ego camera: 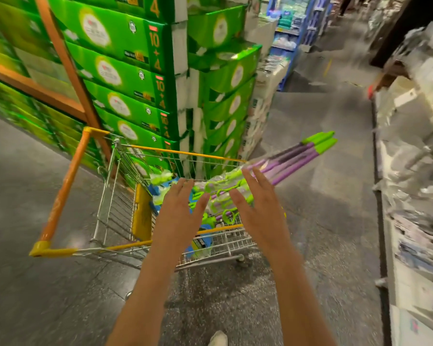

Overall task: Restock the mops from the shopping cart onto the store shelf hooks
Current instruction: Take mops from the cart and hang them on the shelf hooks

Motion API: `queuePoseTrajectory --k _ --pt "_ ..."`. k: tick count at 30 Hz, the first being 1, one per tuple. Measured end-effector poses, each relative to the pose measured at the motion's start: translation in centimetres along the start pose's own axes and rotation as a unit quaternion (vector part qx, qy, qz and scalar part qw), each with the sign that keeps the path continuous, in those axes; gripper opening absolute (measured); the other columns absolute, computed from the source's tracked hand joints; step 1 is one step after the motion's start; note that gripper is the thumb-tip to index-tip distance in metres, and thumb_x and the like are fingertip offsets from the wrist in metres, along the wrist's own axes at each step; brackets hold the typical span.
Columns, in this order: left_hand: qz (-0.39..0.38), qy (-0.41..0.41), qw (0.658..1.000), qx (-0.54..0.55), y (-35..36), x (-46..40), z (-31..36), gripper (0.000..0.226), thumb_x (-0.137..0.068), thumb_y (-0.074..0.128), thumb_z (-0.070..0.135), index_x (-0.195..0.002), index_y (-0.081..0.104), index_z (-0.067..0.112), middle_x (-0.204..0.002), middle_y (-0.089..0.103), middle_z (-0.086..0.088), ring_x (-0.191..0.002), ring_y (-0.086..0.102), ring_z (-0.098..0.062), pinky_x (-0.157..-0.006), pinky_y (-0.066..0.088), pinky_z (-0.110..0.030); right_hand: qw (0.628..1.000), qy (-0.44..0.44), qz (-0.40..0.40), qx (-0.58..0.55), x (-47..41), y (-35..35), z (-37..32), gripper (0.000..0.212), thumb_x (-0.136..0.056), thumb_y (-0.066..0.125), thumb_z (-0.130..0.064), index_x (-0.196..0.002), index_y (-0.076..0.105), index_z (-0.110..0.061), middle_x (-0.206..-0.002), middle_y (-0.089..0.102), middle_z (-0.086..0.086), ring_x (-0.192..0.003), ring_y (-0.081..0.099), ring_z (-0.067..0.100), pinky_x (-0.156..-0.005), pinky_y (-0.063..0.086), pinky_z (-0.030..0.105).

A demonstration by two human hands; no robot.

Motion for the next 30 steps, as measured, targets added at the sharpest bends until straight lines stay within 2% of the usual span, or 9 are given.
queuePoseTrajectory --k 4,7,10,14,17,20,23,25,30 --pt "-0.001 -0.059 0.996 0.067 2.2 -3.5 -1.2 0.072 -0.094 0.037 0.06 -0.154 0.038 0.02 -0.162 0.032 0.0 -0.148 0.03 -0.017 -0.114 0.031 -0.035 0.998 0.016 -0.053 -0.009 -4.2 2.3 2.7 0.078 -0.092 0.036 -0.072 -0.154 0.035 -0.026 -0.165 0.022 -0.005 -0.152 0.016 0.013 -0.122 0.014 0.034" --pt "-0.023 -0.135 0.98 0.146 4.3 -4.9 -2.8 0.068 -0.094 0.038 0.06 -0.152 0.042 0.024 -0.158 0.04 -0.001 -0.139 0.043 -0.021 -0.106 0.039 -0.036 0.995 0.024 -0.091 -0.019 -6.4 4.4 4.4 0.08 -0.087 0.033 -0.071 -0.154 0.035 -0.027 -0.165 0.023 -0.005 -0.152 0.016 0.013 -0.123 0.017 0.038" --pt "-0.038 -0.178 0.968 0.172 6.4 -6.4 -4.5 0.07 -0.095 0.037 0.062 -0.153 0.039 0.025 -0.157 0.042 0.0 -0.142 0.04 -0.02 -0.112 0.034 -0.039 0.991 0.025 -0.129 -0.031 -8.2 6.5 5.8 0.075 -0.09 0.035 -0.069 -0.154 0.035 -0.029 -0.164 0.024 -0.005 -0.152 0.016 0.012 -0.124 0.019 0.04" --pt "-0.045 -0.211 0.961 0.172 9.1 -9.2 -6.5 0.073 -0.096 0.037 0.062 -0.157 0.031 0.022 -0.163 0.03 0.0 -0.148 0.032 -0.02 -0.12 0.03 -0.043 0.985 0.034 -0.163 -0.037 -10.7 8.6 7.7 0.067 -0.093 0.039 -0.066 -0.153 0.032 -0.037 -0.164 0.024 -0.006 -0.152 0.015 0.008 -0.121 0.019 0.035" --pt "-0.054 -0.202 0.969 0.128 10.9 -11.6 -8.0 0.079 -0.093 0.034 0.065 -0.158 0.03 0.02 -0.162 0.032 -0.002 -0.147 0.034 -0.021 -0.118 0.033 -0.046 0.982 0.044 -0.181 -0.022 -12.6 10.1 9.1 0.066 -0.094 0.04 -0.065 -0.153 0.033 -0.038 -0.164 0.024 -0.004 -0.152 0.014 0.011 -0.121 0.02 0.038" --pt "-0.061 -0.187 0.979 0.053 12.7 -14.4 -9.6 0.075 -0.098 0.037 0.061 -0.158 0.028 0.016 -0.161 0.034 -0.006 -0.147 0.034 -0.023 -0.118 0.033 -0.045 0.977 0.065 -0.202 0.011 -14.9 11.5 10.9 0.068 -0.095 0.042 -0.064 -0.154 0.034 -0.032 -0.165 0.024 -0.005 -0.152 0.015 0.011 -0.121 0.021 0.039" --pt "-0.087 -0.164 0.981 -0.058 14.7 -16.7 -10.9 0.074 -0.102 0.034 0.057 -0.159 0.022 0.013 -0.165 0.024 -0.01 -0.152 0.021 -0.025 -0.123 0.023 -0.042 0.969 0.08 -0.232 0.038 -17.3 13.1 13.0 0.066 -0.098 0.043 -0.061 -0.155 0.033 -0.03 -0.164 0.026 -0.006 -0.152 0.017 0.011 -0.121 0.022 0.04" --pt "-0.11 -0.156 0.975 -0.115 16.2 -18.0 -11.8 0.073 -0.103 0.031 0.058 -0.16 0.02 0.015 -0.166 0.019 -0.01 -0.154 0.016 -0.027 -0.124 0.019 -0.046 0.961 0.087 -0.256 0.059 -18.6 14.4 14.6 0.066 -0.098 0.043 -0.061 -0.155 0.033 -0.028 -0.163 0.028 -0.004 -0.151 0.019 0.014 -0.121 0.021 0.04" --pt "-0.164 -0.15 0.957 -0.186 20.5 -19.9 -13.8 0.077 -0.101 0.022 0.065 -0.161 0.014 0.019 -0.168 0.008 -0.01 -0.156 0.001 -0.028 -0.124 -0.001 -0.054 0.942 0.078 -0.301 0.123 -20.6 17.7 19.3 0.067 -0.098 0.042 -0.062 -0.155 0.034 -0.026 -0.162 0.031 -0.001 -0.15 0.024 0.018 -0.122 0.024 0.042"
Point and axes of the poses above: each hand's wrist, its own x-axis away from the middle knuckle, its own y-axis out of the palm, z = x × y, the point moved 1 cm from there along -x, towards the middle knuckle
